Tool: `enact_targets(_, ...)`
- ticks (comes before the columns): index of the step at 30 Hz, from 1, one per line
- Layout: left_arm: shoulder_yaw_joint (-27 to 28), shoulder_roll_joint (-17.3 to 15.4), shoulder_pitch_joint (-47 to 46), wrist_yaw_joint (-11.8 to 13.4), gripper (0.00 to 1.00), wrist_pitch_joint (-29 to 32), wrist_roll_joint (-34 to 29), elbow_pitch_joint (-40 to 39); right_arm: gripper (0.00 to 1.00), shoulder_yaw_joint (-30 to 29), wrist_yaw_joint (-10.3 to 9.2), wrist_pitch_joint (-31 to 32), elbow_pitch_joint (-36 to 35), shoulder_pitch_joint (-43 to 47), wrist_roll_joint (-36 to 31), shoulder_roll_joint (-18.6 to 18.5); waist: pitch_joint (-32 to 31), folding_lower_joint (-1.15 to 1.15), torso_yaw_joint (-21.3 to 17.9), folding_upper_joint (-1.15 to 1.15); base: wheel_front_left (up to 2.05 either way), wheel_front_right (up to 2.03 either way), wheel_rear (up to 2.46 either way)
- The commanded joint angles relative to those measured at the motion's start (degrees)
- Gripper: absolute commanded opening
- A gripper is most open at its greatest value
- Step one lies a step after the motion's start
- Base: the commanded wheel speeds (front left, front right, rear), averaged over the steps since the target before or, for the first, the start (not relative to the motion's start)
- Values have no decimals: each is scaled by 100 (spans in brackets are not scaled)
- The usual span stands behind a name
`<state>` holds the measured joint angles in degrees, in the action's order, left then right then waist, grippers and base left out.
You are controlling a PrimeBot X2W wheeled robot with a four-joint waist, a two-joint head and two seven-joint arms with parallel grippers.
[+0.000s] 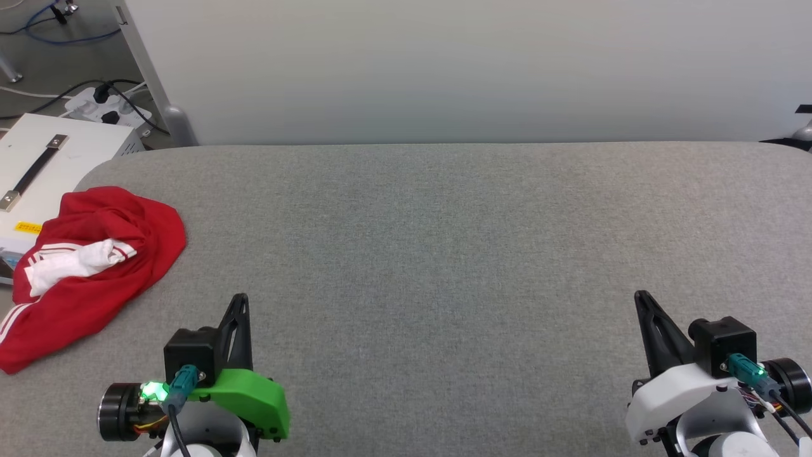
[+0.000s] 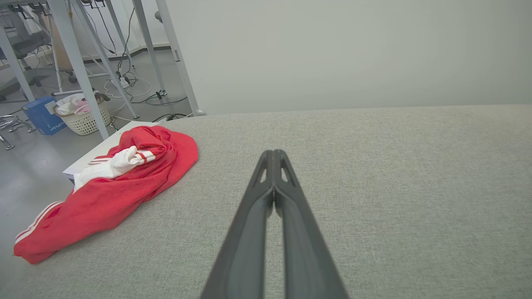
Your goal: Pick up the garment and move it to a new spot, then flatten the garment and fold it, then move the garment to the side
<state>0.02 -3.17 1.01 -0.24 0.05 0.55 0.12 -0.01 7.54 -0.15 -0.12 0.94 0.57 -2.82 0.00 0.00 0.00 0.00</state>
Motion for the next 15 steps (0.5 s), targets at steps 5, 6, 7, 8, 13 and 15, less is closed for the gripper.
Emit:
enact_targets(5, -2, 29, -101, 24, 0, -5, -55, -12, 0, 1, -5, 15, 12, -94, -57, -6, 0, 0, 0, 0, 0, 0, 0)
enact_targets(6, -2, 29, -101, 24, 0, -5, -55, -12, 0, 1, -5, 15, 12, -94, -57, -6, 0, 0, 0, 0, 0, 0, 0)
enact_targets(7, -2, 29, -101, 24, 0, -5, -55, -12, 0, 1, -5, 15, 12, -94, -57, -6, 0, 0, 0, 0, 0, 0, 0)
enact_targets(8, -2, 29, -101, 24, 0, -5, -55, -12, 0, 1, -5, 15, 12, -94, -57, -6, 0, 0, 0, 0, 0, 0, 0)
enact_targets(13, -2, 29, -101, 24, 0, -5, -55, -12, 0, 1, -5, 15, 12, -94, -57, -6, 0, 0, 0, 0, 0, 0, 0)
enact_targets(15, -2, 29, -101, 24, 0, -5, -55, -12, 0, 1, -5, 15, 12, -94, -57, -6, 0, 0, 0, 0, 0, 0, 0)
